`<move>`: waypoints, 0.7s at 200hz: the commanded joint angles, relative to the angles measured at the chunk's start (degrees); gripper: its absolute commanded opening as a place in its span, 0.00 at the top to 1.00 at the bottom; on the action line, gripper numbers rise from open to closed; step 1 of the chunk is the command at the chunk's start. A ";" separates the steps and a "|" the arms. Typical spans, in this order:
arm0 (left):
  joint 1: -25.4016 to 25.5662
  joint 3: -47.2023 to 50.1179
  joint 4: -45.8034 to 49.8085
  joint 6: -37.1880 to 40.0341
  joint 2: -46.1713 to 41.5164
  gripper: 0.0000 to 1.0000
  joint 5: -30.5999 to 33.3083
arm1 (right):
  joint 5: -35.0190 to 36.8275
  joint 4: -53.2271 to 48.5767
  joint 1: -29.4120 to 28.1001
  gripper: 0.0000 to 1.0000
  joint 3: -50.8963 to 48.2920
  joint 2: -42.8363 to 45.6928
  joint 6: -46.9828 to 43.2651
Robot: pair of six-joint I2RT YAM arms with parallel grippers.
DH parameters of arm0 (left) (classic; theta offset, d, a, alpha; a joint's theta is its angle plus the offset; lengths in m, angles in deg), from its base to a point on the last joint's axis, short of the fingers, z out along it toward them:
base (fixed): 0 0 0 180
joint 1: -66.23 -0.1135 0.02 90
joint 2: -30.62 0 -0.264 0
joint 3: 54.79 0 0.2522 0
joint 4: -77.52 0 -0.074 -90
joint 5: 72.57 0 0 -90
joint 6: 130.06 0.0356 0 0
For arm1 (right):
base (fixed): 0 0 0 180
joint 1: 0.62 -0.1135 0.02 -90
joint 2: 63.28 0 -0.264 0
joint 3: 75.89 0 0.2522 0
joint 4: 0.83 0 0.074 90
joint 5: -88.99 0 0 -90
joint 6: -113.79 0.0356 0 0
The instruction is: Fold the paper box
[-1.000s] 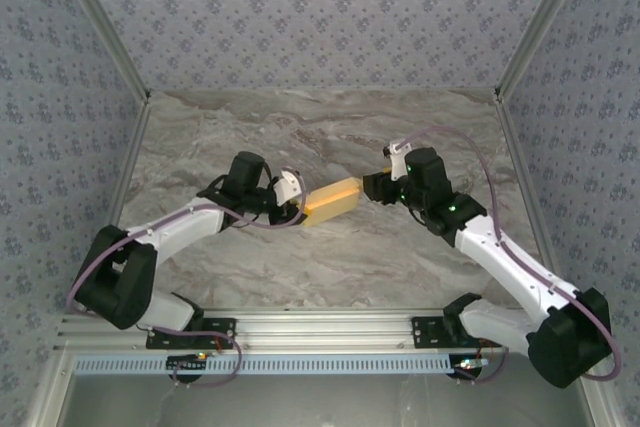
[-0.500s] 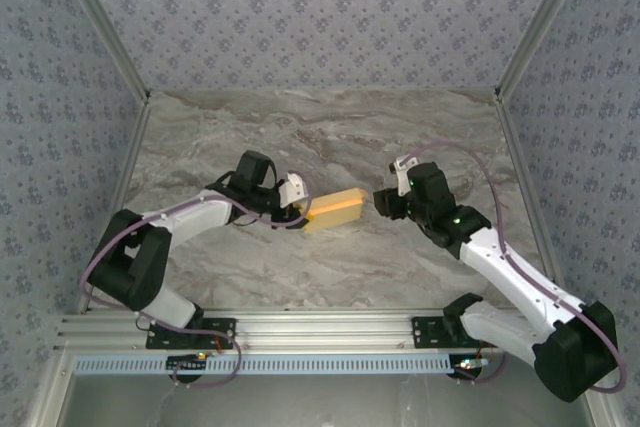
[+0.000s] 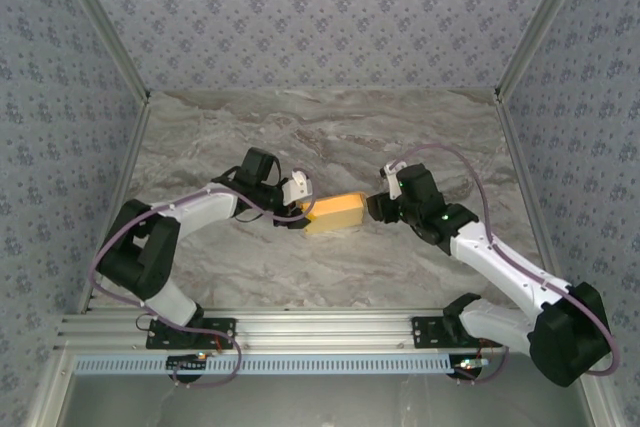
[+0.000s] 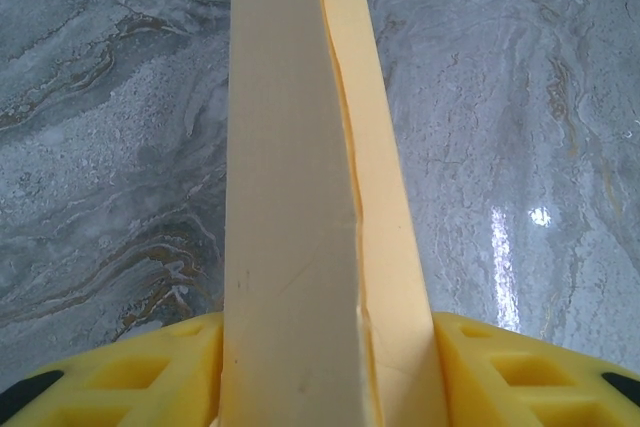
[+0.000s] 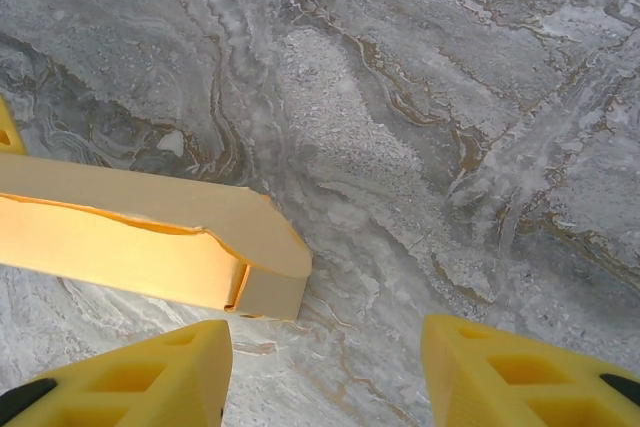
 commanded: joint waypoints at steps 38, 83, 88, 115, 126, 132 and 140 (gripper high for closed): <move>-0.21 -4.28 6.76 3.40 2.30 0.53 0.61 | 0.76 1.57 -0.24 0.46 -0.74 0.64 -3.23; -0.23 -5.25 8.43 4.00 2.93 0.59 0.76 | -2.71 4.32 1.66 0.47 -0.96 -0.21 -8.72; -0.22 -5.44 8.77 4.19 2.94 0.59 0.84 | -3.15 4.75 1.79 0.47 -1.00 -0.28 -9.43; -0.29 -6.76 10.99 5.45 3.36 0.61 0.90 | -7.01 8.17 2.22 0.48 -2.58 -0.39 -15.83; -0.38 -7.42 11.92 5.91 3.63 0.62 0.74 | -8.34 9.33 2.22 0.48 -3.35 -0.63 -18.38; -0.35 -7.75 12.37 6.08 3.88 0.62 0.73 | -8.78 9.88 2.26 0.49 -3.68 -0.75 -19.59; -0.37 -8.22 13.10 6.28 4.20 0.62 0.66 | -9.06 10.34 2.22 0.49 -4.08 -0.97 -20.94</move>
